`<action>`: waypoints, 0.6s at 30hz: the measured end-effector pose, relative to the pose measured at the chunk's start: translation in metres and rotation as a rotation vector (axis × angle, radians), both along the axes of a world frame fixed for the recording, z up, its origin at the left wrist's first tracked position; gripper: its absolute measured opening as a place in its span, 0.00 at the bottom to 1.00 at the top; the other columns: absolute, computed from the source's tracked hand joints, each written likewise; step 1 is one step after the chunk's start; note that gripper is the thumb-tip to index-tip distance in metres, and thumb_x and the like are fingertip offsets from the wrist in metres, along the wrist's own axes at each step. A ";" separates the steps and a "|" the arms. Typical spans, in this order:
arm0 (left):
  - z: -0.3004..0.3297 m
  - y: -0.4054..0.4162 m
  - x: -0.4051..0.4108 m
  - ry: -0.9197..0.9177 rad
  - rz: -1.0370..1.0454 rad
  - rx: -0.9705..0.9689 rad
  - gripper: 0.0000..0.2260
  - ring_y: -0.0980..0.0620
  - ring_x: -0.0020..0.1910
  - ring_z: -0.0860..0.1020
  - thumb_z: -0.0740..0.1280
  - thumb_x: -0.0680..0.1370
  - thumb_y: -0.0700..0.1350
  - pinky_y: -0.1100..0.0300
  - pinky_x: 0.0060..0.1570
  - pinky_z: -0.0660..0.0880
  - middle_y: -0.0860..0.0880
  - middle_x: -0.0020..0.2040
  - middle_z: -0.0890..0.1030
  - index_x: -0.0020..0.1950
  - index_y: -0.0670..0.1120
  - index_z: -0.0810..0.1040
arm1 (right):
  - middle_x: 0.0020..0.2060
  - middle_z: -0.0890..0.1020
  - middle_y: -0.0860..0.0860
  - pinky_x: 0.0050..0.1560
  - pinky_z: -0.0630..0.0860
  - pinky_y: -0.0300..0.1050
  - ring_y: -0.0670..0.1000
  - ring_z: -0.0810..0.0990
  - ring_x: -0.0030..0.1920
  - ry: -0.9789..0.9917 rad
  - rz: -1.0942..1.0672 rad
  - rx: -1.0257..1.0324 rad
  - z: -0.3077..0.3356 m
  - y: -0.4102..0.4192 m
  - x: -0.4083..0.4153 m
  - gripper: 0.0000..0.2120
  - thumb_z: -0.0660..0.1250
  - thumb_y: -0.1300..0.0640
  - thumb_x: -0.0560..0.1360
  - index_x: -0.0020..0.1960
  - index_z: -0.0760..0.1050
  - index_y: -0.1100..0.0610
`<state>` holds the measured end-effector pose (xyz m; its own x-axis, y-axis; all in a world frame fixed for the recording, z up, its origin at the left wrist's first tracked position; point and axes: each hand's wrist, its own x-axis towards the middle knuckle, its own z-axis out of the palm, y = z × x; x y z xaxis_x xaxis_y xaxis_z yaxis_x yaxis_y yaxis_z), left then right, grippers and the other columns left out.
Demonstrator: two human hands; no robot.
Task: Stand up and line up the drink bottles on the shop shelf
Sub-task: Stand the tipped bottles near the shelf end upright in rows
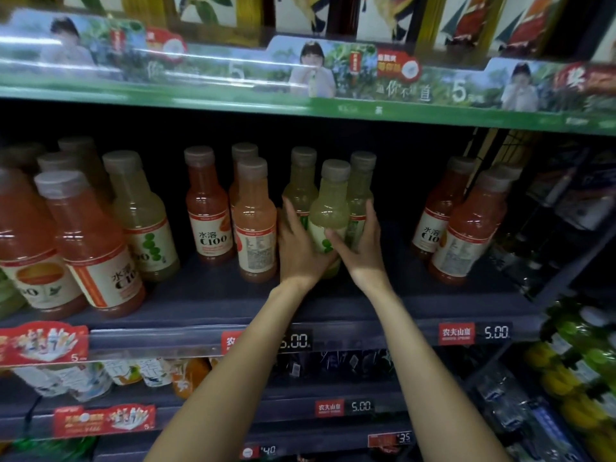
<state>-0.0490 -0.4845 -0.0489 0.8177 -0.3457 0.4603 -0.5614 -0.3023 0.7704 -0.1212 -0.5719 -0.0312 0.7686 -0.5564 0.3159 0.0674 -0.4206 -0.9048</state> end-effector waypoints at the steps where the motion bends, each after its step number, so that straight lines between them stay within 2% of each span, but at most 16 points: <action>1: -0.001 -0.002 0.001 0.001 -0.010 0.005 0.55 0.36 0.75 0.54 0.77 0.68 0.51 0.44 0.72 0.58 0.33 0.75 0.50 0.77 0.42 0.38 | 0.77 0.47 0.50 0.74 0.54 0.48 0.49 0.48 0.76 0.008 -0.002 0.000 0.000 -0.004 0.002 0.47 0.70 0.45 0.71 0.77 0.42 0.48; 5: -0.005 -0.011 -0.003 -0.038 -0.065 0.037 0.50 0.34 0.72 0.60 0.75 0.70 0.47 0.50 0.68 0.63 0.33 0.74 0.48 0.78 0.43 0.42 | 0.76 0.54 0.50 0.70 0.60 0.44 0.48 0.57 0.74 0.004 0.033 -0.010 -0.001 -0.019 0.003 0.46 0.72 0.48 0.70 0.77 0.45 0.49; 8: -0.006 -0.020 -0.007 -0.052 -0.086 0.030 0.47 0.35 0.69 0.65 0.74 0.71 0.45 0.48 0.66 0.68 0.36 0.73 0.52 0.78 0.43 0.44 | 0.73 0.61 0.50 0.67 0.64 0.43 0.47 0.63 0.72 -0.007 0.062 -0.013 0.000 -0.030 0.002 0.43 0.73 0.49 0.71 0.76 0.49 0.47; 10: -0.006 -0.025 -0.011 -0.051 -0.103 0.027 0.46 0.35 0.71 0.62 0.73 0.73 0.45 0.46 0.68 0.66 0.36 0.74 0.51 0.78 0.43 0.42 | 0.70 0.66 0.47 0.64 0.66 0.39 0.44 0.67 0.68 -0.029 0.090 0.014 0.002 -0.036 0.001 0.39 0.72 0.53 0.72 0.74 0.52 0.45; 12: -0.005 -0.028 -0.014 -0.031 -0.126 0.040 0.46 0.36 0.75 0.53 0.72 0.74 0.46 0.52 0.71 0.56 0.36 0.75 0.45 0.77 0.43 0.39 | 0.65 0.69 0.42 0.60 0.67 0.33 0.37 0.69 0.64 -0.028 0.133 0.049 0.006 -0.041 -0.001 0.36 0.70 0.57 0.73 0.72 0.53 0.41; 13: -0.004 -0.028 -0.015 -0.009 -0.141 0.044 0.47 0.38 0.76 0.48 0.71 0.74 0.47 0.55 0.70 0.52 0.37 0.76 0.43 0.77 0.43 0.37 | 0.64 0.68 0.39 0.59 0.67 0.31 0.35 0.68 0.63 -0.018 0.140 0.054 0.008 -0.043 -0.003 0.34 0.70 0.57 0.74 0.70 0.54 0.40; 15: -0.001 -0.024 -0.017 0.039 -0.181 0.059 0.48 0.42 0.77 0.42 0.71 0.74 0.48 0.55 0.72 0.48 0.39 0.77 0.39 0.76 0.45 0.34 | 0.64 0.64 0.39 0.61 0.63 0.33 0.37 0.65 0.65 0.018 0.114 0.037 0.010 -0.042 -0.005 0.33 0.69 0.56 0.74 0.71 0.54 0.42; 17: 0.005 -0.013 -0.023 0.081 -0.242 0.069 0.47 0.44 0.77 0.45 0.71 0.74 0.47 0.51 0.75 0.53 0.42 0.78 0.41 0.77 0.46 0.36 | 0.71 0.60 0.46 0.64 0.59 0.35 0.45 0.60 0.71 0.061 0.010 -0.035 0.011 -0.035 -0.009 0.34 0.68 0.55 0.75 0.75 0.53 0.48; 18: 0.008 -0.003 -0.028 0.090 -0.269 0.078 0.45 0.45 0.77 0.51 0.70 0.74 0.46 0.51 0.73 0.58 0.43 0.78 0.45 0.78 0.46 0.40 | 0.73 0.59 0.50 0.64 0.58 0.32 0.48 0.59 0.72 0.040 -0.051 -0.090 0.010 -0.028 -0.013 0.33 0.68 0.55 0.75 0.75 0.55 0.50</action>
<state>-0.0765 -0.4874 -0.0411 0.7283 -0.5868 0.3539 -0.5602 -0.2124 0.8007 -0.1341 -0.5998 -0.0215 0.7530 -0.5660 0.3356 0.0080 -0.5020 -0.8648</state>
